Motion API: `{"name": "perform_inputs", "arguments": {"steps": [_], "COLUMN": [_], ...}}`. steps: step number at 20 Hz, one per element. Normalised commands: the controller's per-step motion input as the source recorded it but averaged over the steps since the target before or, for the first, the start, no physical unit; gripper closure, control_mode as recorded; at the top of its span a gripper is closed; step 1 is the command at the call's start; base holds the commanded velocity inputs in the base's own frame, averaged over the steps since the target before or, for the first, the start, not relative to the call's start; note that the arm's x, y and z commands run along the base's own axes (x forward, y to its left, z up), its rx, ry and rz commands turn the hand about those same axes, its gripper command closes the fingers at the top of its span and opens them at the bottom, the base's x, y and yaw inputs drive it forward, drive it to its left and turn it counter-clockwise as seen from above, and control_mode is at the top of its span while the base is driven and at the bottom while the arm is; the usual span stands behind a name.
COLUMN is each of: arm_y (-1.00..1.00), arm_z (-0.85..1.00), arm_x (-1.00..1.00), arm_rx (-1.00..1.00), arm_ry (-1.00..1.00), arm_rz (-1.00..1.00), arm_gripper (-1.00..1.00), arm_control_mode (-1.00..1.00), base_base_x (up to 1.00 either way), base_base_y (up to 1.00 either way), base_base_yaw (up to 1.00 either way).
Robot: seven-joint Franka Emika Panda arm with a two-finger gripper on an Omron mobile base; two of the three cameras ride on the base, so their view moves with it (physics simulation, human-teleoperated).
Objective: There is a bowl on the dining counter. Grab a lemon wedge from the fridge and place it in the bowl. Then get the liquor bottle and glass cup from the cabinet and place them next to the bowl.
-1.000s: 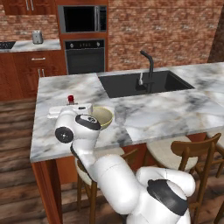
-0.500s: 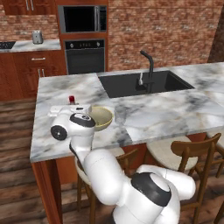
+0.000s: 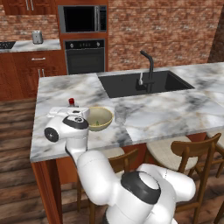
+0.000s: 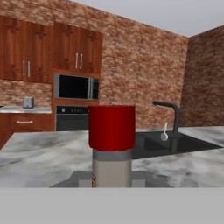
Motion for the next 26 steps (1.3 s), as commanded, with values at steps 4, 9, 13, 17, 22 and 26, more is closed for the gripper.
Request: {"name": "perform_inputs", "arguments": {"steps": [4,9,13,17,22,26], "arm_y": [0.03,0.0,0.0,0.0,0.0,0.0], "arm_z": [-0.12,-0.2,-0.28,-0.28,-0.18,-0.14], "arm_x": [0.19,0.27,0.23,0.18,0.22,0.24], "arm_rx": [0.0,0.0,0.0,0.0,0.0,0.0], "arm_ry": [0.0,0.0,0.0,0.0,0.0,0.0], "arm_rz": [-0.09,-0.09,-0.07,-0.06,-0.05,-0.05], "arm_gripper": [1.0,1.0,1.0,1.0,1.0,1.0], "arm_control_mode": [-1.0,-1.0,-1.0,-1.0,-1.0,-1.0], "base_base_x": [0.0,0.0,0.0,0.0,0.0,0.0], "base_base_y": [0.0,0.0,0.0,0.0,0.0,0.0], "base_base_yaw": [0.0,0.0,0.0,0.0,0.0,0.0]}}
